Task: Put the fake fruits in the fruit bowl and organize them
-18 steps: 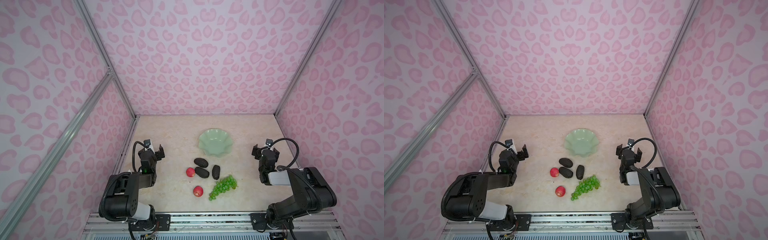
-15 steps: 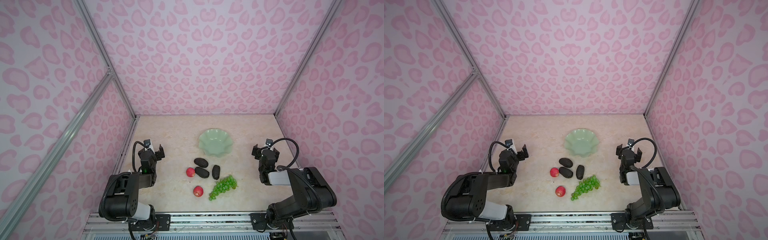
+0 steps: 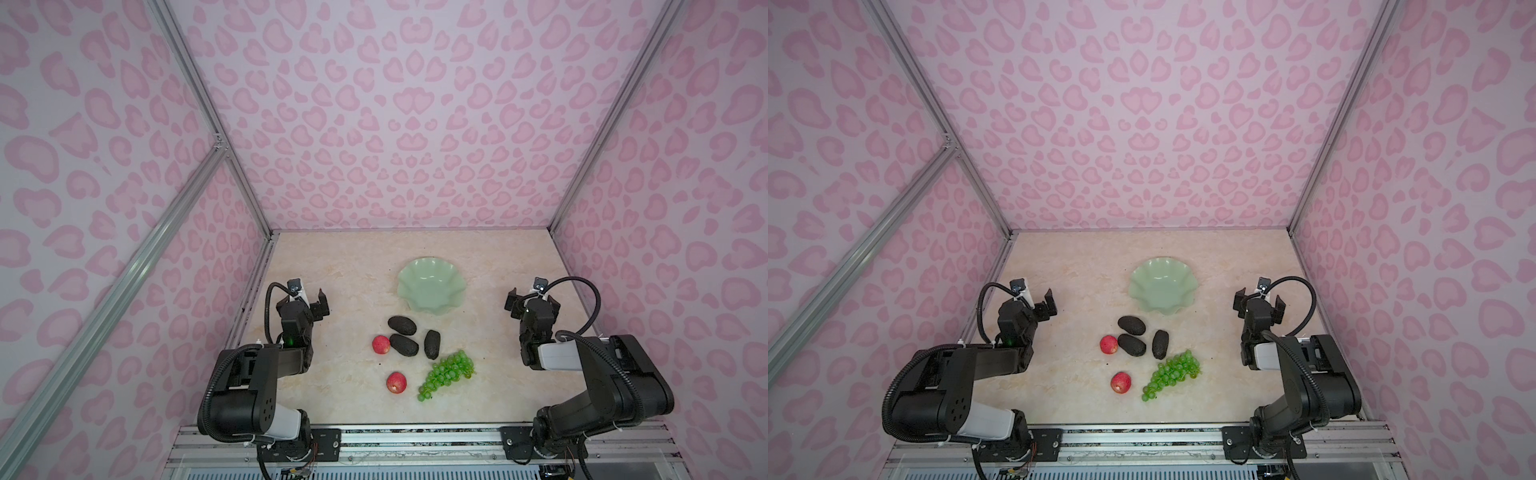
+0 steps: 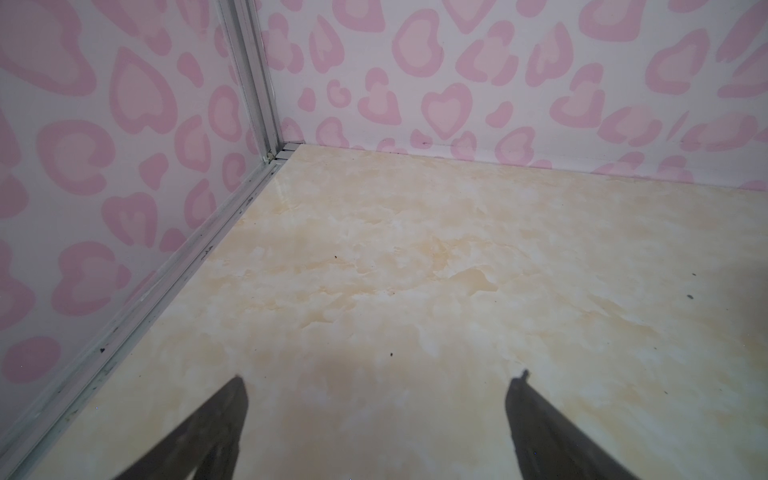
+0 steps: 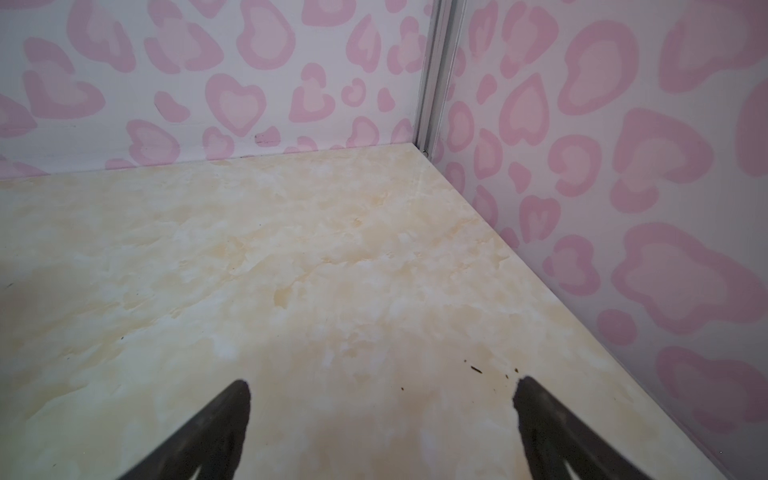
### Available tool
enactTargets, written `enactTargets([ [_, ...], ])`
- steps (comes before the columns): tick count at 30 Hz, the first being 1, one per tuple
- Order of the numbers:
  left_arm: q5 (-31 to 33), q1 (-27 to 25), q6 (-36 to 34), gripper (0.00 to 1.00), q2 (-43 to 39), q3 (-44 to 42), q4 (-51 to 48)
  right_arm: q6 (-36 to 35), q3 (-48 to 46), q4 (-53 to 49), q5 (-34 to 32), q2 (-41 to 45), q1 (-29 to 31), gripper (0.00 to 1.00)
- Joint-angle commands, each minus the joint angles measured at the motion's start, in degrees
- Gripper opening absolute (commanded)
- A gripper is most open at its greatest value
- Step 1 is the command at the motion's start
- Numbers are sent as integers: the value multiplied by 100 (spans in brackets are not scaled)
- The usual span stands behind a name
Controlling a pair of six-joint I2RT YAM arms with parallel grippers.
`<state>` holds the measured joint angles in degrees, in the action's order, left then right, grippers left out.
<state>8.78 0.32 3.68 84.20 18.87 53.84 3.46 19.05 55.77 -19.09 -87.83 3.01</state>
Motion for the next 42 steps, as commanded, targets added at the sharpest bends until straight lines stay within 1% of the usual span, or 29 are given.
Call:
enactTargets([
  [1, -60, 12, 5, 98, 11, 28, 161, 31, 3, 13, 3, 1, 2, 99],
  [16, -121, 40, 19, 98, -5, 16, 160, 22, -15, 30, -6, 15, 10, 99],
  [18, -115, 35, 10, 98, -19, -5, 199, -47, 1, 20, -59, 32, 53, 99],
  [19, -103, 9, -16, 99, -67, 40, 135, -69, 2, 32, -215, 66, 127, 99],
  [20, -108, -33, -77, 99, -222, 236, -303, -104, 19, -94, -309, 128, 197, 99],
  [21, -26, -99, -106, 99, -380, 545, -1024, -142, -20, 4, -348, 126, 225, 99],
  [22, 254, -199, -16, 99, -497, 1008, -1951, -185, -91, 195, -402, 102, 262, 98],
  [23, 434, -304, 70, 99, -599, 1303, -2561, -218, -132, 289, -463, 95, 306, 98],
  [24, 441, -404, 101, 99, -717, 1384, -2772, -232, -150, 303, -519, 117, 336, 98],
  [27, 351, -742, 434, 99, -1367, 1273, -2811, -215, -138, 235, -543, 136, 342, 99],
  [29, 357, -820, 758, 99, -1825, 1343, -3202, -206, -127, 227, -551, 140, 339, 99],
  [31, 359, -823, 835, 99, -2238, 1397, -3557, -203, -125, 232, -540, 140, 341, 99],
  [32, 395, -823, 858, 100, -2471, 1407, -3705, -371, -94, 433, -462, 128, 350, 99],
  [33, 405, -829, 861, 99, -2681, 1409, -3819, -424, 183, -253, -570, 320, 444, 99],
  [34, 420, -829, 929, 100, -2905, 1425, -3956, -474, 741, -1528, -454, 602, 477, 99],
  [35, 358, -824, 1002, 100, -3071, 1462, -4093, -357, 1354, -2744, -392, 769, 490, 99],
  [37, 208, -824, 1058, 99, -3386, 1584, -4515, 206, 2195, -4132, -439, 907, 526, 99],
  [38, 205, -831, 1128, 99, -3515, 1642, -4754, 485, 2468, -4639, -278, 1014, 564, 99],
  [39, 194, -826, 1162, 99, -3631, 1679, -4970, 737, 2580, -4876, -154, 1155, 616, 99],
  [41, 182, -825, 1252, 98, -3835, 1689, -5283, 1225, 2530, -4998, 157, 1526, 732, 99],
  [42, 154, -825, 1291, 98, -3939, 1681, -5403, 1579, 2403, -4992, 493, 1766, 724, 99],
])
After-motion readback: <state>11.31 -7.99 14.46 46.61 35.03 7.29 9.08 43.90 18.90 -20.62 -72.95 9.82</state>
